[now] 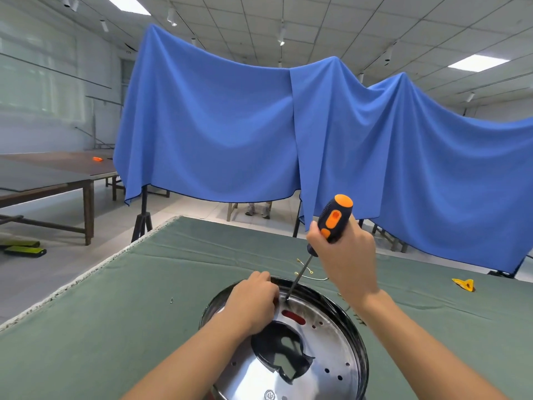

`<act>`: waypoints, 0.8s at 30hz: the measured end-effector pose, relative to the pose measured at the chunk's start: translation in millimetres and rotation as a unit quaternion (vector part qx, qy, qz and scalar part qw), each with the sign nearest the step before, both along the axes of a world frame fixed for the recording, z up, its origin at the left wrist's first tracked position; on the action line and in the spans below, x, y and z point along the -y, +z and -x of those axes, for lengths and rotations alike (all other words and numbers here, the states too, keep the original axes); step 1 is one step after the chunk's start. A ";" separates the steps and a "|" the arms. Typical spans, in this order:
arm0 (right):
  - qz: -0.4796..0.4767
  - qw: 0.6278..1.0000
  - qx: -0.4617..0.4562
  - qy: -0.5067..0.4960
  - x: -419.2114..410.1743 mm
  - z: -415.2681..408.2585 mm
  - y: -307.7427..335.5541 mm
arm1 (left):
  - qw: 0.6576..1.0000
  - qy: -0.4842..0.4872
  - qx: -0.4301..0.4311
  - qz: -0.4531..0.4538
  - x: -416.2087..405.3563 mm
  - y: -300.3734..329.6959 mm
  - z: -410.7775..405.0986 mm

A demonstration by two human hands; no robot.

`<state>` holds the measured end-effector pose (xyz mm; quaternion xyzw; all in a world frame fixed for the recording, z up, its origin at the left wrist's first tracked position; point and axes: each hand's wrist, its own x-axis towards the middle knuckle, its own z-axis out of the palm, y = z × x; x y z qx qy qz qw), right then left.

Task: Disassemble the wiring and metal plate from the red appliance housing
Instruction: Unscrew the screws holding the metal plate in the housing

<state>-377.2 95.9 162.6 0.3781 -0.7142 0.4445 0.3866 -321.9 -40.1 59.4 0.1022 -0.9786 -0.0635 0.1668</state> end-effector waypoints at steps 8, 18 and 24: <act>-0.004 1.000 0.003 -0.005 -3.9 -2.2 1.4 | 0.997 -0.019 0.015 -0.074 -1.1 0.1 -2.2; -0.003 1.000 -0.011 -0.003 0.4 -4.6 3.4 | 0.996 0.000 0.025 -0.088 -3.0 2.9 -3.5; -0.012 1.000 -0.017 -0.004 -0.9 -3.8 0.3 | 0.996 0.001 0.026 -0.085 -4.2 3.9 -4.7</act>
